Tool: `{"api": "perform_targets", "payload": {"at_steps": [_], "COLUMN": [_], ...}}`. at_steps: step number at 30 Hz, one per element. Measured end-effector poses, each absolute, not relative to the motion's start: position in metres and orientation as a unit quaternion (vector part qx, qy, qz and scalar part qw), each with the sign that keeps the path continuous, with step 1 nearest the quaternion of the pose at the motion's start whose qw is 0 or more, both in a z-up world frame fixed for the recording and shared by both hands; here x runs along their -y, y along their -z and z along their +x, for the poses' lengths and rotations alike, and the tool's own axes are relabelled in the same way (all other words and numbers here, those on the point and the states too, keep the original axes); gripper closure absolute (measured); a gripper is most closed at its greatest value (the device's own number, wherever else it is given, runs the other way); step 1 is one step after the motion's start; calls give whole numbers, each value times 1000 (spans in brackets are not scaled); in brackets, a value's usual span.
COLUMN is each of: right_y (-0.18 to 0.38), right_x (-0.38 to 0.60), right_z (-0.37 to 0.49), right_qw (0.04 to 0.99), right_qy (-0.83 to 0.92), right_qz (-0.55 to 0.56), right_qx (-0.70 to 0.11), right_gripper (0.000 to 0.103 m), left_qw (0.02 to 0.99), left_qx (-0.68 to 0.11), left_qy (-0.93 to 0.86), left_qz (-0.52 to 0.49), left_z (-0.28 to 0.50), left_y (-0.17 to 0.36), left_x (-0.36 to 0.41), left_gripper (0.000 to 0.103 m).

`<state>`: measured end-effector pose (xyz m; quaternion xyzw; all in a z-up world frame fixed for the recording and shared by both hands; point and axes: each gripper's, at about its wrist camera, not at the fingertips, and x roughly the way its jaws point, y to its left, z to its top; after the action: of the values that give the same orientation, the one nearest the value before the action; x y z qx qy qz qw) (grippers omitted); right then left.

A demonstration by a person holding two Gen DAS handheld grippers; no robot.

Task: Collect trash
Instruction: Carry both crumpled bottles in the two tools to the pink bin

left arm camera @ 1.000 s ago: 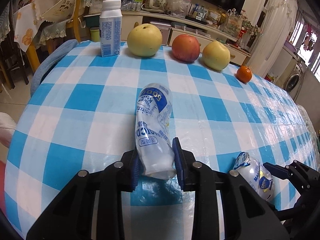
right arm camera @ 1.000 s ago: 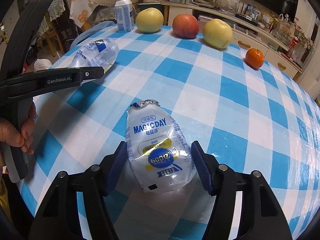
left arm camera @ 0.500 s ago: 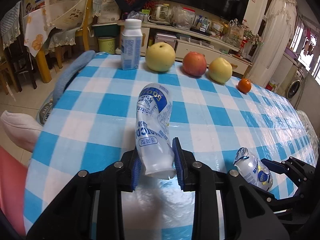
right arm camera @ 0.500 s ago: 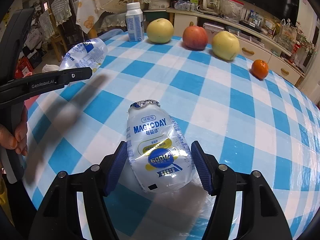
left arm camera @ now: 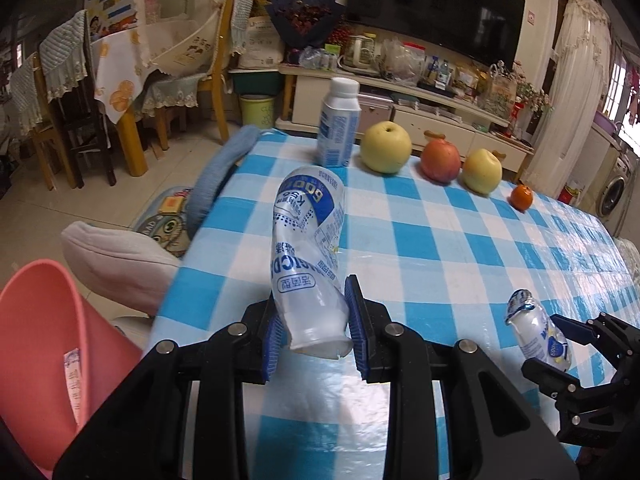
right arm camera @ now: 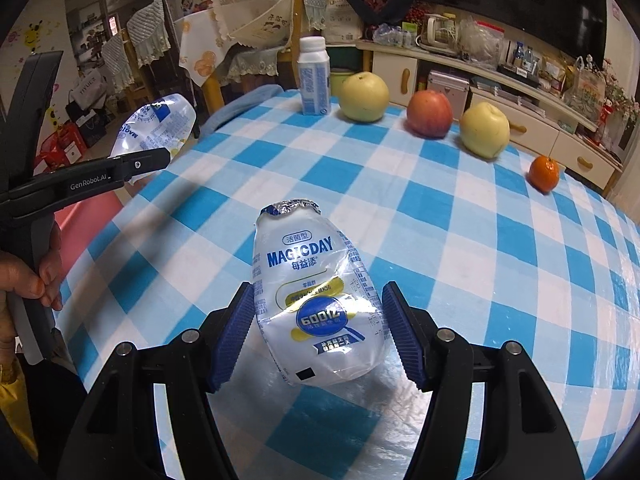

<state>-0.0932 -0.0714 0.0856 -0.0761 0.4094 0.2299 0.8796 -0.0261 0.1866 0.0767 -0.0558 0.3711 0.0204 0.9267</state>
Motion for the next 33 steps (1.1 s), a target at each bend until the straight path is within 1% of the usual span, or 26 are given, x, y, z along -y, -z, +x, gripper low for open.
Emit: {"api": "perform_targets", "payload": {"at_steps": [15,33], "right_y": [-97,-109], "right_x": [18,-93], "right_z": [-103,-130], "right_qw": [876,852], "right_qy": [-262,-331], "right_qz": [-73,-104], "right_qx": [-398,-392], "right_gripper": [37,37], "left_qw": [932,922], "left_qx": [-347,-330], "left_qy": [-77,-166], "left_qz": [-72,-119], "left_z": [-57,-100], "left_y": [-93,-100], "left_x": [-251,-349], "left_gripper": [72,72]}}
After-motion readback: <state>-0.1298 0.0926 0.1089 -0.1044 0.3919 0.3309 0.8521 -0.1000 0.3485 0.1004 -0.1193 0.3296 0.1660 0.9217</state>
